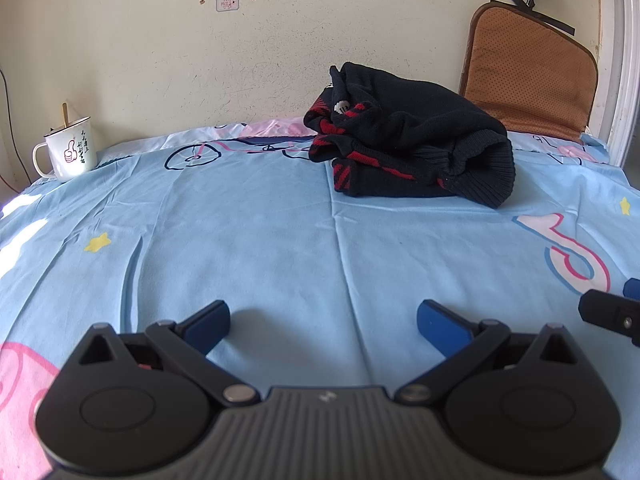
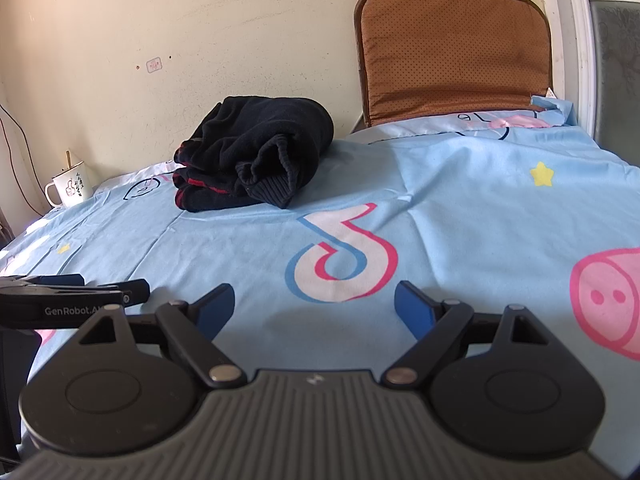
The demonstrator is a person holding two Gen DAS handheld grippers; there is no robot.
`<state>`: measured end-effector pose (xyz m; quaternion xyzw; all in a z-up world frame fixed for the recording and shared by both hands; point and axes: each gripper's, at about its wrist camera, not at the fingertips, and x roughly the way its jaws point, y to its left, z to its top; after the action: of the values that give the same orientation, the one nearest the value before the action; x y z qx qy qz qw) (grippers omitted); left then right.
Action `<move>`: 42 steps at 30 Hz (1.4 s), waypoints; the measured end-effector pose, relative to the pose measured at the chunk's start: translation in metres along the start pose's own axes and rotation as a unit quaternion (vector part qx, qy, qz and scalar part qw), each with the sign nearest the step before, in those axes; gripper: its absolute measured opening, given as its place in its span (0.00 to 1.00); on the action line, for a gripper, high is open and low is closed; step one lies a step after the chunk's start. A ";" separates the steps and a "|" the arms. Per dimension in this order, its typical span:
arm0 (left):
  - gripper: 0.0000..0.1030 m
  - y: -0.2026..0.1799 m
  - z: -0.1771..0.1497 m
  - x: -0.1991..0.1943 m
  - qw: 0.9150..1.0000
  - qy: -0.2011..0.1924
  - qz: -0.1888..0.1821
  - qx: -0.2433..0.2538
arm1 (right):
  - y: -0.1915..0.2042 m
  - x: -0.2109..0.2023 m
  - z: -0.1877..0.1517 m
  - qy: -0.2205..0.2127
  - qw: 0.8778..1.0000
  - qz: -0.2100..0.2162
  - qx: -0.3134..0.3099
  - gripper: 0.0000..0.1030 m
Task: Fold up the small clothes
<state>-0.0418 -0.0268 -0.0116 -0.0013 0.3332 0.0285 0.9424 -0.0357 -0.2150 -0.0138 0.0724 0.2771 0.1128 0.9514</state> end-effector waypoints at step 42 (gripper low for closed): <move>1.00 -0.002 0.001 -0.002 1.000 0.016 0.008 -0.014 | -0.012 -0.003 0.000 -0.011 0.999 0.030 0.038 0.88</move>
<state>-0.0428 -0.0290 -0.0094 -0.0125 0.3474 0.0408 0.9367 -0.0361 -0.2276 -0.0152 0.1184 0.2686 0.1298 0.9471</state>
